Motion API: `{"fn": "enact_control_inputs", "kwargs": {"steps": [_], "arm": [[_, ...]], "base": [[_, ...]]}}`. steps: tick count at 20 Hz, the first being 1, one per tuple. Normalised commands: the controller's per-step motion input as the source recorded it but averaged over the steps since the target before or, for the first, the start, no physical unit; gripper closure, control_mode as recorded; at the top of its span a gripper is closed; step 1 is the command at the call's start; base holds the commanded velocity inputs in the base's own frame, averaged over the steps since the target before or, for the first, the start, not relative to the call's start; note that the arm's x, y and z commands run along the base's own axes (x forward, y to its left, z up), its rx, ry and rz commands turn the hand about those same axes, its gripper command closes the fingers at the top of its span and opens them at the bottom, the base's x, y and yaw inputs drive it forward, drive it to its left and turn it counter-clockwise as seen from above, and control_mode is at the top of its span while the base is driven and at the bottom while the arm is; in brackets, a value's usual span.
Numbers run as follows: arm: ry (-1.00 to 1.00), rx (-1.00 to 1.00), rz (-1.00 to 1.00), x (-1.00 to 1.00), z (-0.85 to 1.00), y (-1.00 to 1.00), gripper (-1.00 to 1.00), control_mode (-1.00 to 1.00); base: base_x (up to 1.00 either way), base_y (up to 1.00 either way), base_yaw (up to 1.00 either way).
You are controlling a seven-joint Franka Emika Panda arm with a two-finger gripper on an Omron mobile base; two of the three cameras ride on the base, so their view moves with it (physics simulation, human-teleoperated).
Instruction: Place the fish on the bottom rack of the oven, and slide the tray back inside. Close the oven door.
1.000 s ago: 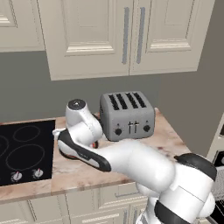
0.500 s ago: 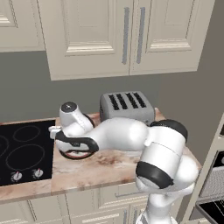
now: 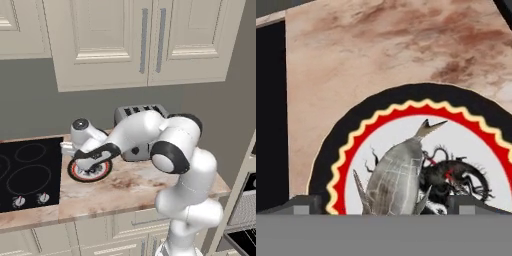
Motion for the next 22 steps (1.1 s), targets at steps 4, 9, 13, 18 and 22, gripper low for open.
{"fn": "enact_control_inputs", "kwargs": {"steps": [4,9,13,18,22], "arm": [[0.00,0.00,-0.07,0.29,-0.32,0.03,-1.00,-1.00],[0.01,0.00,-0.09,0.04,-0.24,0.00,-1.00,-1.00],[0.02,-0.01,-0.10,0.01,-0.24,0.00,-1.00,-1.00],[0.09,-0.01,-0.11,0.19,-0.31,0.00,-1.00,-1.00],[0.13,-0.03,-0.11,0.33,-0.43,0.00,1.00,-1.00]], "base": [[0.00,0.00,0.00],[0.00,0.00,0.00],[0.00,0.00,0.00],[0.00,0.00,0.00],[0.00,0.00,0.00]]}}
